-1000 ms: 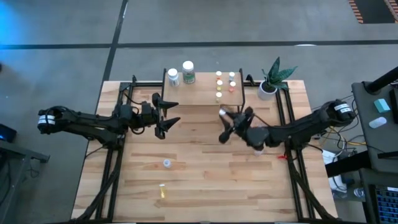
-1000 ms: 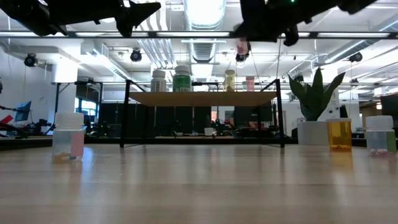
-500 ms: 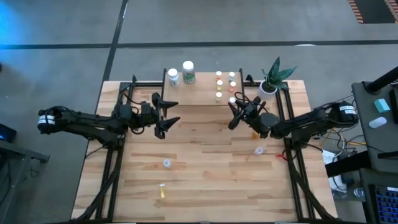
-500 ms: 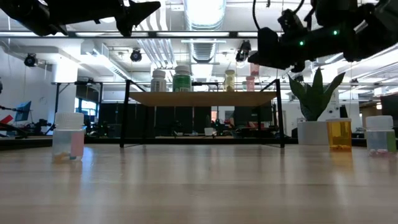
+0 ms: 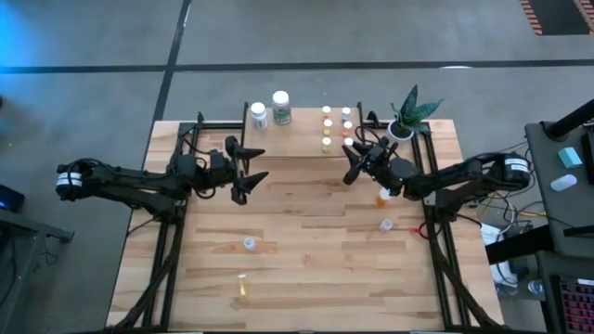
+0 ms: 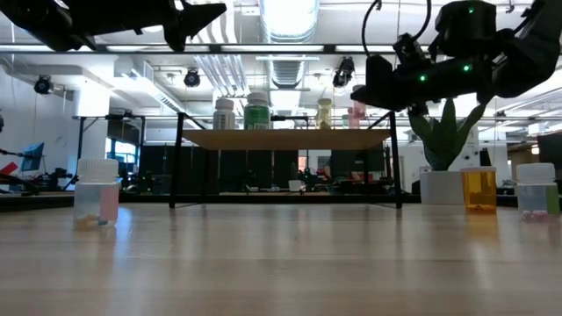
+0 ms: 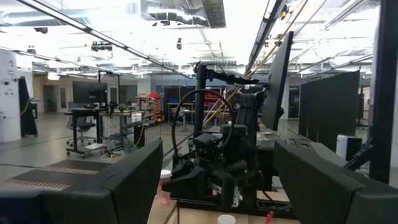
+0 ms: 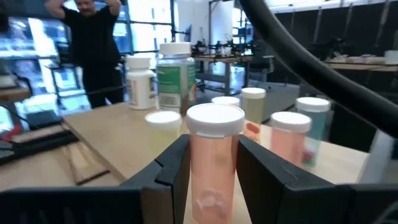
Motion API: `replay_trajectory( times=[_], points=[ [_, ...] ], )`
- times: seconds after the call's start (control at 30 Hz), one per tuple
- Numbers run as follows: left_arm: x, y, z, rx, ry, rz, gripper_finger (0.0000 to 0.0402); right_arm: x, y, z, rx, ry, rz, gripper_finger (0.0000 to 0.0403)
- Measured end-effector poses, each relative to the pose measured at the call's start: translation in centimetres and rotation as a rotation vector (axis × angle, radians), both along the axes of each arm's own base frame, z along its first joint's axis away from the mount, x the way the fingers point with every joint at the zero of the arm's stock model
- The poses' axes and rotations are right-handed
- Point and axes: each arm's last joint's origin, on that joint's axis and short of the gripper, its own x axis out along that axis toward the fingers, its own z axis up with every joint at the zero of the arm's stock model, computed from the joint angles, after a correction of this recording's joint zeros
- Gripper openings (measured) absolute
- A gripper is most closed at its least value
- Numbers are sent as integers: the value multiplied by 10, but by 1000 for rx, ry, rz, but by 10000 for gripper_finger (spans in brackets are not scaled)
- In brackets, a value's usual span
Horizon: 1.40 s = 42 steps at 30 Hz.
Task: Pick and place medicine bottles onto shelf by color
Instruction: Put the pink pill bottle on the shelf
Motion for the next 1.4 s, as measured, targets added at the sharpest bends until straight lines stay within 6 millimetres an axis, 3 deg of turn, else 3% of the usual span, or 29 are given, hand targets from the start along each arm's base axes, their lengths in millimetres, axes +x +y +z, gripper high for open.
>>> replay_trajectory(
  times=[0.4,1.4],
  points=[
    [0,1,0,1,0,6,288,3,-9,-9,13,-6,-3,111],
    [0,1,0,1,1,6,288,4,-3,7,-25,-43,25,112]
  ],
)
